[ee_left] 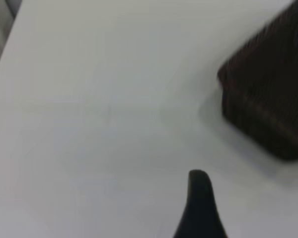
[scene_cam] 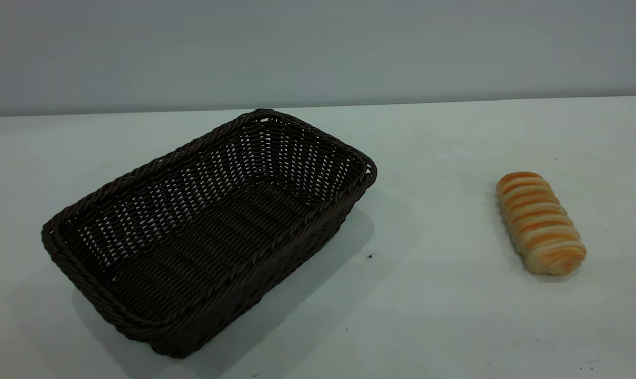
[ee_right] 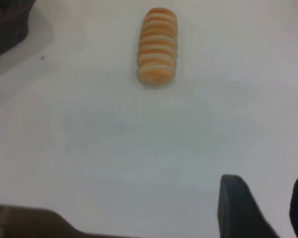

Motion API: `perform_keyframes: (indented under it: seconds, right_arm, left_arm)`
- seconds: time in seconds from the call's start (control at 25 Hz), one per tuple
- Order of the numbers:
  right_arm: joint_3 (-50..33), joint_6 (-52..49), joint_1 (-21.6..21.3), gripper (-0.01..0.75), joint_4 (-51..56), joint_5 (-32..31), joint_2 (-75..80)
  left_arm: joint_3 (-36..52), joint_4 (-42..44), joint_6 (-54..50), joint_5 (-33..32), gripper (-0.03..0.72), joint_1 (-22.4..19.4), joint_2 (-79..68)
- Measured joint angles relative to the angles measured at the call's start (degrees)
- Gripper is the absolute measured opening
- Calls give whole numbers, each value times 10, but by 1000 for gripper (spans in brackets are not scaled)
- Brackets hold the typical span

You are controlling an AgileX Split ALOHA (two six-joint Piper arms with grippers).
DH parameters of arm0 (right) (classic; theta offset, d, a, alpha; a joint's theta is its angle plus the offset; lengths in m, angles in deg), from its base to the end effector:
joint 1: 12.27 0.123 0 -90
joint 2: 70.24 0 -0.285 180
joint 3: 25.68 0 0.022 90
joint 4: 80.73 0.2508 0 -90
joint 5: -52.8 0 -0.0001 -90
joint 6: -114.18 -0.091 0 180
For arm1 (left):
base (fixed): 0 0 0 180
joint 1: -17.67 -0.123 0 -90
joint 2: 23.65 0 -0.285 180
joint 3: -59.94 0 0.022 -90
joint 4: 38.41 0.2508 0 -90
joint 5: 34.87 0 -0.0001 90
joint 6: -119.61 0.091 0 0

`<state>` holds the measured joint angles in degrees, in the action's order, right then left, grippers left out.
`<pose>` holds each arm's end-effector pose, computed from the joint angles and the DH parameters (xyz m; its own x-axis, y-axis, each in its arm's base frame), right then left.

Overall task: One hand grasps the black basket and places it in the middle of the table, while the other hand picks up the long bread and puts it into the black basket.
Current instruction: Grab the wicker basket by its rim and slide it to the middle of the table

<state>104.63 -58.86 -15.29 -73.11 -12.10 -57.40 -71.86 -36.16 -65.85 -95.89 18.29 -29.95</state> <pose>0.0069 0.0106 0.2668 -0.6002 -0.0327 -0.7992 -0.0822 0.9964 0.0210 -0.0098 0.0032 0.2786 -0.4277 -0.0715 -0.9011 -0.0529 0.9971 -0.0540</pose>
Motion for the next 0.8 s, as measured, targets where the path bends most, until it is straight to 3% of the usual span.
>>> perform_keyframes:
  seconds: [0.28,0.56,0.8]
  right_arm:
    - [0,-53,0,239,0,8,0]
    - [0,-63,0,239,3,10,0]
    - [0,-65,27,239,9,14,0]
  left_arm:
    - [-6,-102,-4,135,604,0,-58]
    - [-38,-233,128,236,594,0,-256]
    - [-94,-263,115,274,584,0,-425]
